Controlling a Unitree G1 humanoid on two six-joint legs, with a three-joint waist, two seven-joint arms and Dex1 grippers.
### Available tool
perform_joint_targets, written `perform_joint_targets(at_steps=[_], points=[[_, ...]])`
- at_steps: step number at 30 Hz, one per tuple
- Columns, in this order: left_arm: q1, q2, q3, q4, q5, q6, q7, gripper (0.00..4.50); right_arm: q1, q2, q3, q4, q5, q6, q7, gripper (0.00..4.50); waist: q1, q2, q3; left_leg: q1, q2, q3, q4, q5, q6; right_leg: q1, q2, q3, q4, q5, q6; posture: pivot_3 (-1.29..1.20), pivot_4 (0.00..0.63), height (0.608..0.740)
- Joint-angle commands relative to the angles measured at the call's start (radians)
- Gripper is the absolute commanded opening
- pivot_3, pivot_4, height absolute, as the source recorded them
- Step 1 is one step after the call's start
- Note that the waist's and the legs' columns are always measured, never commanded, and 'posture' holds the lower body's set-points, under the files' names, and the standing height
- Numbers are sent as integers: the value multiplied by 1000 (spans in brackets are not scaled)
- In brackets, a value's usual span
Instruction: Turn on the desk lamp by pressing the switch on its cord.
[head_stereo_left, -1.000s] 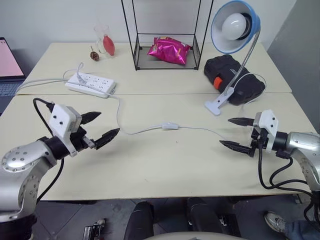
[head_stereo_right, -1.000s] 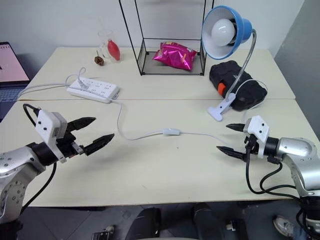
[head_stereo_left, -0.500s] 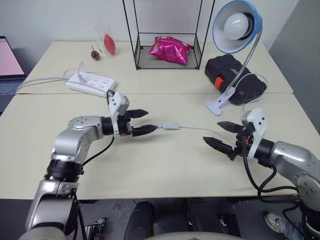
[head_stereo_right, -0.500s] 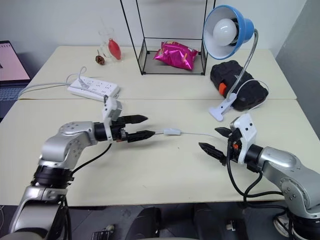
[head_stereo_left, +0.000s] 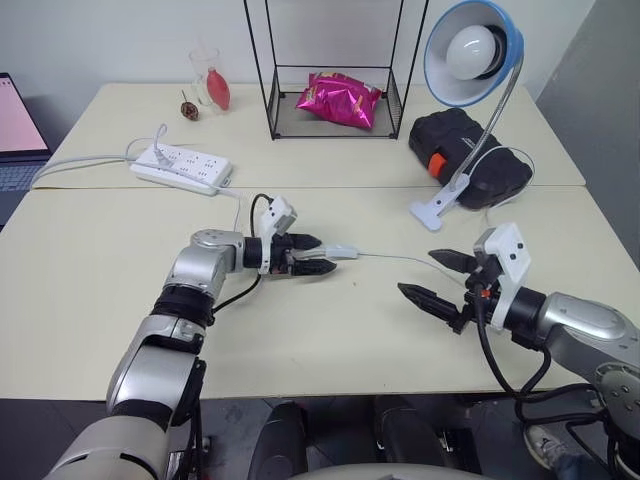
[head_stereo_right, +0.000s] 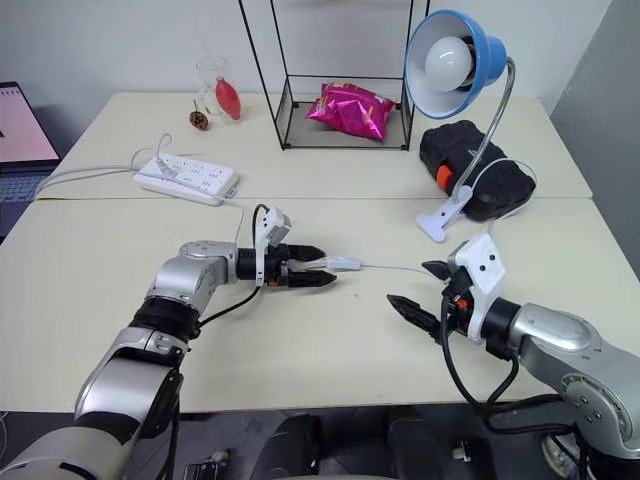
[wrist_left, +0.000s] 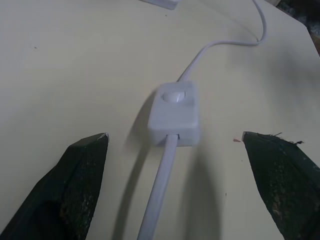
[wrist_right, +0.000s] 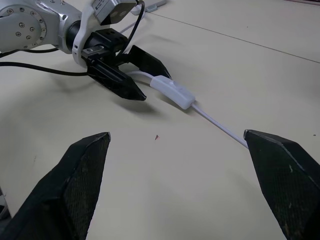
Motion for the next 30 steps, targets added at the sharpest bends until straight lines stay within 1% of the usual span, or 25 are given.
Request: perform_joint_targets(at_steps=[1, 6, 8, 9, 13, 15, 16, 22, 23, 30], points=[[-39, -16, 15, 38, 12, -10, -25, 4476, -9, -18, -33, -50, 32, 1, -15, 4500, 0, 0, 0, 0, 0, 0, 0, 0, 0, 0, 0, 0, 0, 0, 1, 0, 150, 740], [-55, -27, 14, 84, 27, -13, -45, 4476, -12, -29, -33, -55, 56, 1, -32, 4500, 0, 0, 0, 0, 0, 0, 0, 0, 0, 0, 0, 0, 0, -2, 3, 0, 150, 740], [-57, -33, 13, 93, 32, -12, -52, 4104, -11, -36, -31, -58, 64, 0, -36, 4500, 0, 0, 0, 0, 0, 0, 0, 0, 0, 0, 0, 0, 0, -2, 3, 0, 150, 740], [-59, -37, 14, 99, 35, -13, -53, 4018, -12, -39, -30, -57, 66, -1, -38, 4500, 0, 0, 0, 0, 0, 0, 0, 0, 0, 0, 0, 0, 0, -2, 3, 0, 150, 740], [-70, -57, 24, 122, 47, -32, -46, 3009, -12, -44, -28, -59, 76, -3, -47, 4500, 0, 0, 0, 0, 0, 0, 0, 0, 0, 0, 0, 0, 0, -2, 3, 0, 150, 740], [-77, -66, 31, 133, 52, -44, -40, 2597, -10, -46, -28, -61, 83, -4, -53, 4500, 1, 0, 0, 0, 0, 0, 0, 0, 0, 0, 0, 0, 0, -2, 3, 0, 150, 740], [-79, -70, 32, 138, 55, -50, -39, 2464, -9, -47, -28, -62, 86, -4, -55, 4500, 1, 0, 0, 0, 0, 0, 0, 0, 0, 0, 0, 0, 0, -2, 3, 0, 150, 740], [-76, -80, 31, 153, 77, -90, -38, 1178, -7, -59, -27, -60, 101, -6, -62, 4500, 1, 0, 0, 0, 0, 0, 0, 0, 0, 0, 0, 0, 0, -2, 3, 0, 150, 740], [-75, -82, 34, 153, 79, -95, -36, 1110, -7, -62, -27, -59, 103, -7, -62, 4500, 1, 0, 0, 0, 0, 0, 0, 0, 0, 0, 0, 0, 0, -2, 3, 0, 150, 740], [-56, -84, 45, 140, 96, -162, -8, 1108, -8, -75, -18, -53, 102, -15, -57, 4500, 1, 0, 0, 0, 0, 0, 0, 0, 0, 0, 0, 0, 0, -2, 3, 0, 150, 740]])
